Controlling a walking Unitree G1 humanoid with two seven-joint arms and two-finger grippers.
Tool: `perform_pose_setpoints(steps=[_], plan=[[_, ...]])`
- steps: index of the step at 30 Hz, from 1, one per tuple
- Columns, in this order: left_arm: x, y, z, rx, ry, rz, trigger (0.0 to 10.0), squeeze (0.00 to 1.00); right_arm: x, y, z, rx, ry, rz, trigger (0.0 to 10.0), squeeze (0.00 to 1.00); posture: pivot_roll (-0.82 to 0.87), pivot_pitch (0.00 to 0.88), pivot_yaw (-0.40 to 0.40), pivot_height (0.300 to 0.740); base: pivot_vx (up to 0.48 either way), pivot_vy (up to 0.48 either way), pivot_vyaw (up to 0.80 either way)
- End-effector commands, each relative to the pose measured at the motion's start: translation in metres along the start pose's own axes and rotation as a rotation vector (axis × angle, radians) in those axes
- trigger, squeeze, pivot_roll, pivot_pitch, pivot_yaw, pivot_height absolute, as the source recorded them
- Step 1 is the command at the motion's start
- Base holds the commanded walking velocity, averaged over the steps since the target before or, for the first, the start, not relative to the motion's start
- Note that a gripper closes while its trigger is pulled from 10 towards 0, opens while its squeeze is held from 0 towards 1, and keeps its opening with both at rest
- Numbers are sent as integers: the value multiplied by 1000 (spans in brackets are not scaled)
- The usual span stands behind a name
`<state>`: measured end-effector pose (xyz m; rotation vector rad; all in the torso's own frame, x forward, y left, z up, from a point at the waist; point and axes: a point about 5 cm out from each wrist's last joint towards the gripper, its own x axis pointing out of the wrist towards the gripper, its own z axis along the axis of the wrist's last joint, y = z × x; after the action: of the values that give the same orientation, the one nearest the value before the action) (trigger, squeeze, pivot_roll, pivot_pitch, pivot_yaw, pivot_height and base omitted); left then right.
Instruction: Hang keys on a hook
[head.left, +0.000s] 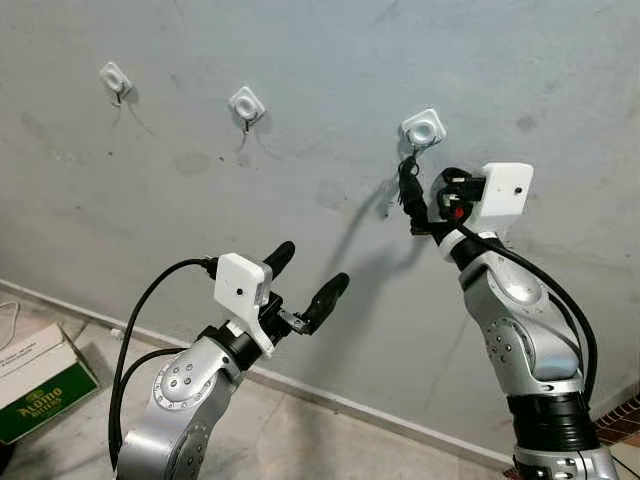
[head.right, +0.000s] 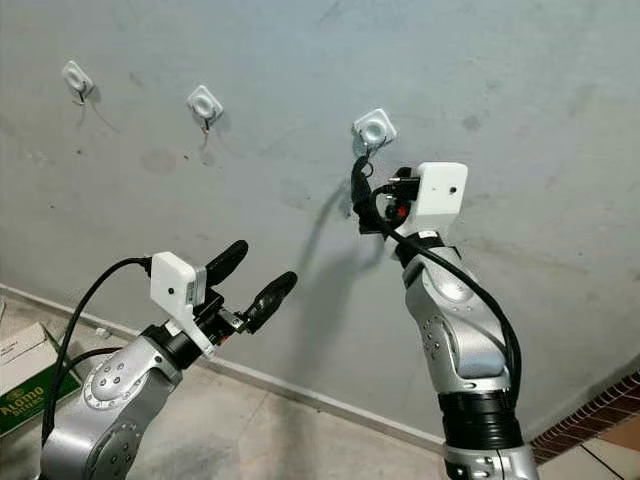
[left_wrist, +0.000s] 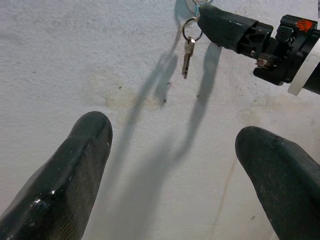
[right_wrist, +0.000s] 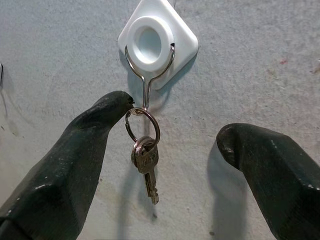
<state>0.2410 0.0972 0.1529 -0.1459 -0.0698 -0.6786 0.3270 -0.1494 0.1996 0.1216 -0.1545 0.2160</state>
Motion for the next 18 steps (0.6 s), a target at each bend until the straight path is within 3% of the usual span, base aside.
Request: perform_pose_setpoints(steps=[1, 6, 7, 8, 18], plan=[[-1, 0, 2, 6, 3, 8, 10000, 0, -9, -36, -20, -75, 122, -154, 10000, 1000, -13, 58, 43, 740, 0, 0, 0], [-1, 0, 1, 4, 4, 10, 10000, 0, -8, -44, -18, -105, 112, -176, 10000, 965, -13, 58, 43, 740, 0, 0, 0], [-1, 0, 1, 3, 5, 11, 10000, 0, -8, -45, -17, -113, 107, -183, 10000, 541, -13, 58, 43, 740, 0, 0, 0], [-1, 0, 1, 3, 5, 11, 10000, 0, -7, -46, -16, -117, 105, -184, 10000, 0, -13, 58, 43, 740, 0, 0, 0], [-1, 2, 1, 6, 14, 37, 10000, 0, -2, -47, -10, -130, 73, -196, 10000, 0, -13, 62, 44, 740, 0, 0, 0]])
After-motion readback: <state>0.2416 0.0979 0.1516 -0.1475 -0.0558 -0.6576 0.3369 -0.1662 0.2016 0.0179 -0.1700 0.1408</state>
